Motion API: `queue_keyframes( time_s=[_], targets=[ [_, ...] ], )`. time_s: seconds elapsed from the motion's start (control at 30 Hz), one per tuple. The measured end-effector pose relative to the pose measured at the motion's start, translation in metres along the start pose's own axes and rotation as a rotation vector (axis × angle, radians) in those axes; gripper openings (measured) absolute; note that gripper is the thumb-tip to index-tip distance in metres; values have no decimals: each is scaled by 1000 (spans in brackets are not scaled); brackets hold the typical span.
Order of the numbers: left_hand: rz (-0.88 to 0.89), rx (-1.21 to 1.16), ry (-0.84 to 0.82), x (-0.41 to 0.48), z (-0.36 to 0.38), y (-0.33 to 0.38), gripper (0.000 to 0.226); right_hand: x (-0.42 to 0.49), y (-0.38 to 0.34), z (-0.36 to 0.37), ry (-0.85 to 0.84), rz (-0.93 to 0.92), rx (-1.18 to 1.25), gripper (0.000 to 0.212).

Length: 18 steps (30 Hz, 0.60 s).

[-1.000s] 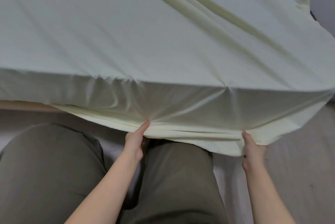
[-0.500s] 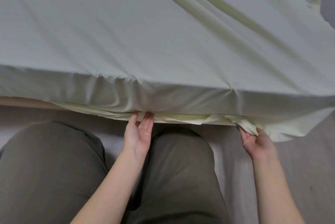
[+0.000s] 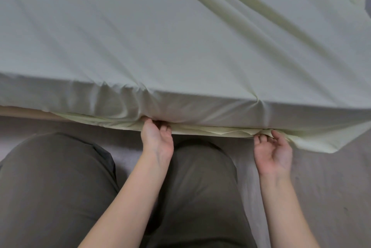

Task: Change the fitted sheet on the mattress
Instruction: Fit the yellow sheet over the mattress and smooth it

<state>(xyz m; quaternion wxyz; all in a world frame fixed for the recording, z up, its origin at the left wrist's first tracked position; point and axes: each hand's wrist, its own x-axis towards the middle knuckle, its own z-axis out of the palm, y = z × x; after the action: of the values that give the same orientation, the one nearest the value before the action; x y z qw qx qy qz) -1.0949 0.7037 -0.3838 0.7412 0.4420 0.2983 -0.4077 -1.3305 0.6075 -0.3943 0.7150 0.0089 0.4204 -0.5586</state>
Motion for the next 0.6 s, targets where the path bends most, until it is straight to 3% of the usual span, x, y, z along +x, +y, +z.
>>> queue_keyframes(
  time_s=[0.13, 0.4, 0.5, 0.6],
  targets=[
    [-40, -34, 53, 17, -4, 10, 42, 7, -2, 6, 18, -6, 103, 57],
    [-185, -91, 22, 30, 5, 26, 51, 19, -13, 6, 48, 41, 233, 62],
    [-183, -105, 20, 31, 13, 25, 52, 24, -12, 12, 61, 49, 190, 56],
    [-189, -94, 36, 31, 12, 23, 55, 27, -9, 15, 179, 50, 6, 28]
  ],
)
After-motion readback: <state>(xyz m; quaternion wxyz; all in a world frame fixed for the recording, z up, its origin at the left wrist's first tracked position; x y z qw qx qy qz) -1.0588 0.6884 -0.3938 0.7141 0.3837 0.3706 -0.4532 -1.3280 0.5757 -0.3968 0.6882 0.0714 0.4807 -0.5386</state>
